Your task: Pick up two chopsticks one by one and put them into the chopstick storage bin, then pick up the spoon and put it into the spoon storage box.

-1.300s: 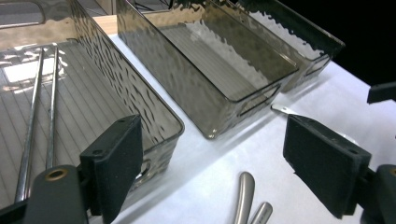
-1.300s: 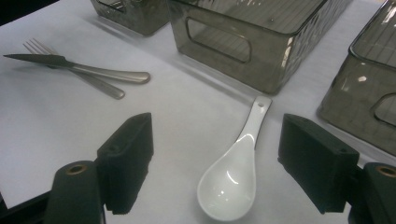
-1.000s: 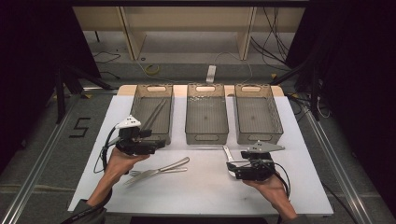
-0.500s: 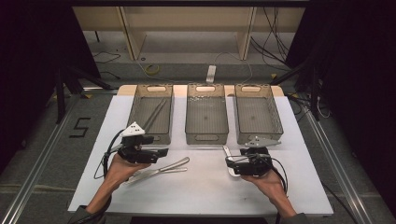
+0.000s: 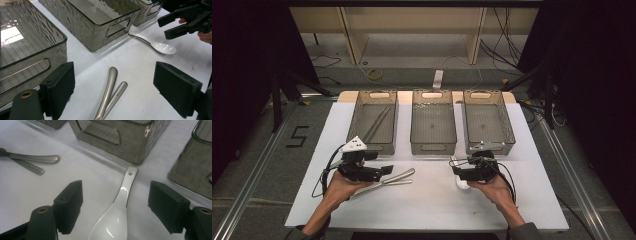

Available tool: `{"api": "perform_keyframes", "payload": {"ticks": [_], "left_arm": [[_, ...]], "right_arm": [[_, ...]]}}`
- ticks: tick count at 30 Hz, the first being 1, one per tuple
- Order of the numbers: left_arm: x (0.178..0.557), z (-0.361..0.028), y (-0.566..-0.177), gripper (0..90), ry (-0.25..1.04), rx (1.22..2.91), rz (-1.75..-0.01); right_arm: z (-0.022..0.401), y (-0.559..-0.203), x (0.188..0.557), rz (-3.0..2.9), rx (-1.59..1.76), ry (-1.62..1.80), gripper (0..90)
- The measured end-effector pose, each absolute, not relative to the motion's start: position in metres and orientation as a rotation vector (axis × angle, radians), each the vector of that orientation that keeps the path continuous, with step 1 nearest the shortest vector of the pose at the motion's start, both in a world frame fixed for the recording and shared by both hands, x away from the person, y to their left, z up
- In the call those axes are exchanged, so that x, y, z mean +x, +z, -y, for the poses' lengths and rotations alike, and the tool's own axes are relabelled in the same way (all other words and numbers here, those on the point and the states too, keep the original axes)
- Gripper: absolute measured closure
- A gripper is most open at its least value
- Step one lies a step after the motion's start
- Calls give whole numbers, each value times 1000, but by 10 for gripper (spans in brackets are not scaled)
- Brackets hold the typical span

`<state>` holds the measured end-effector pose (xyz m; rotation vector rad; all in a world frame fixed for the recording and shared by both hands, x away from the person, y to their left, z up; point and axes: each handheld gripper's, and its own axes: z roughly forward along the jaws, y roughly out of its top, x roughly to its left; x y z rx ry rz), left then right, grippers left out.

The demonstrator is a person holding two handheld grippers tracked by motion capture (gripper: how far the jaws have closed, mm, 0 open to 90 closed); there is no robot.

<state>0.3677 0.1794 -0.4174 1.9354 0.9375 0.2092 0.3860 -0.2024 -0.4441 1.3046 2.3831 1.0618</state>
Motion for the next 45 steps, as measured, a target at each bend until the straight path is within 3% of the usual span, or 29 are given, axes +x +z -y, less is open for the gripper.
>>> {"api": "perform_keyframes", "payload": {"ticks": [9,45], "left_arm": [[363,-178,-418,159,209,1942,-931],[360,-175,-421,162,229,1974,-914]], "right_arm": [[200,-449,395,-2401,1327,1013,310],[188,-470,419,-2548,1380,822,661]]}}
